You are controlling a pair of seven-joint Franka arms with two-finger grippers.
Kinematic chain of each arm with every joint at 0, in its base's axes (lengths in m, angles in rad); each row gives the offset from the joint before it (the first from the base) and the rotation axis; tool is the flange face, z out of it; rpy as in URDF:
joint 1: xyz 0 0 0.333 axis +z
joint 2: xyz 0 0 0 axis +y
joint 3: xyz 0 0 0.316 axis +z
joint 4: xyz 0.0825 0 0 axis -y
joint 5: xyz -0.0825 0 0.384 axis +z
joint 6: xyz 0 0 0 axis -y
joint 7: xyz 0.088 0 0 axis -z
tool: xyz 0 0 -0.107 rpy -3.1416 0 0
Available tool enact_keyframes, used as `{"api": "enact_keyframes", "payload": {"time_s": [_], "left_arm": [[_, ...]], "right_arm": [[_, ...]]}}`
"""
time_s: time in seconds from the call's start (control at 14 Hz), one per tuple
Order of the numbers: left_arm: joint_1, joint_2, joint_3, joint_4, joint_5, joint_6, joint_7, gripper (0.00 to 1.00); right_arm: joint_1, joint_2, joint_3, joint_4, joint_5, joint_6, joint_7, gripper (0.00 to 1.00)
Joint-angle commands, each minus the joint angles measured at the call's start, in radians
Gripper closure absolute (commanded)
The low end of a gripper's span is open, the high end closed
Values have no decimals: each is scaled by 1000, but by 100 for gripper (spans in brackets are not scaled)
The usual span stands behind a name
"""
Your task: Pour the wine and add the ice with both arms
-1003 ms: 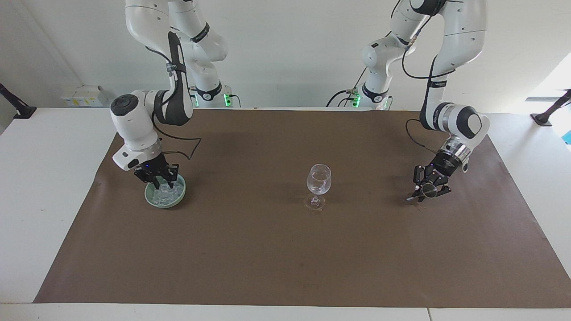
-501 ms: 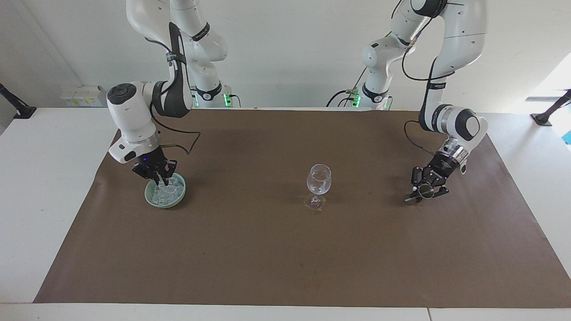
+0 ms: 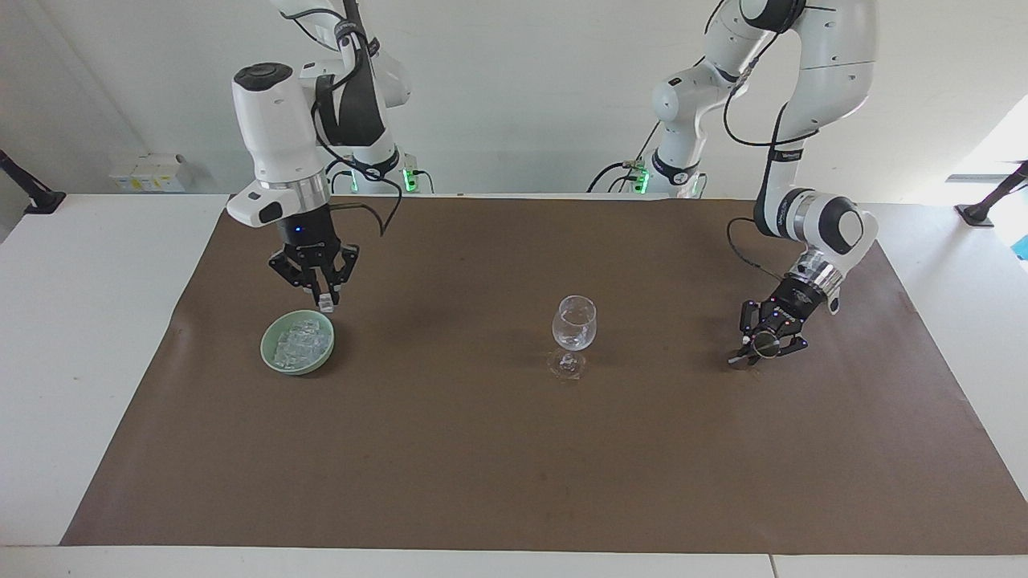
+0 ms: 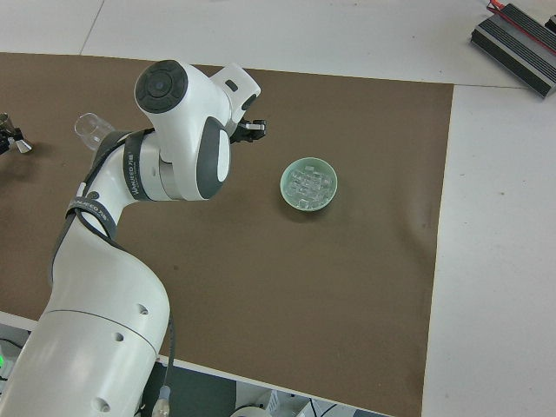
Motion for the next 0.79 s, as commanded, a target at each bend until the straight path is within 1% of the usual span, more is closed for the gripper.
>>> {"api": "enact_keyframes", "payload": {"time_s": [0.0,0.14,0.21,0.36,0.43,0.5,0.57,0.64,0.72], "left_arm": [[13,11,-6,4,-15,-8,31,100],[15,11,-6,3,-14,-9,32,100],[15,11,-4,3,-12,-11,39,100],[16,11,-4,3,-10,-8,60,99],[16,11,-4,3,-10,-6,62,94],[16,11,-4,4,-10,-3,63,84],[18,11,-4,3,-10,0,65,53],[18,11,-4,4,-9,2,65,1],[18,11,-4,4,-9,2,65,0]], "right_arm": [[81,22,2,59,17,0,144,100],[127,57,2,117,31,37,256,100],[153,77,11,156,63,73,294,100],[170,91,29,173,153,110,372,100],[173,93,54,173,199,114,411,100],[176,97,78,176,245,117,455,100],[178,106,104,176,270,130,487,100],[178,108,126,176,270,141,506,100],[178,111,141,176,272,143,532,100]]}}
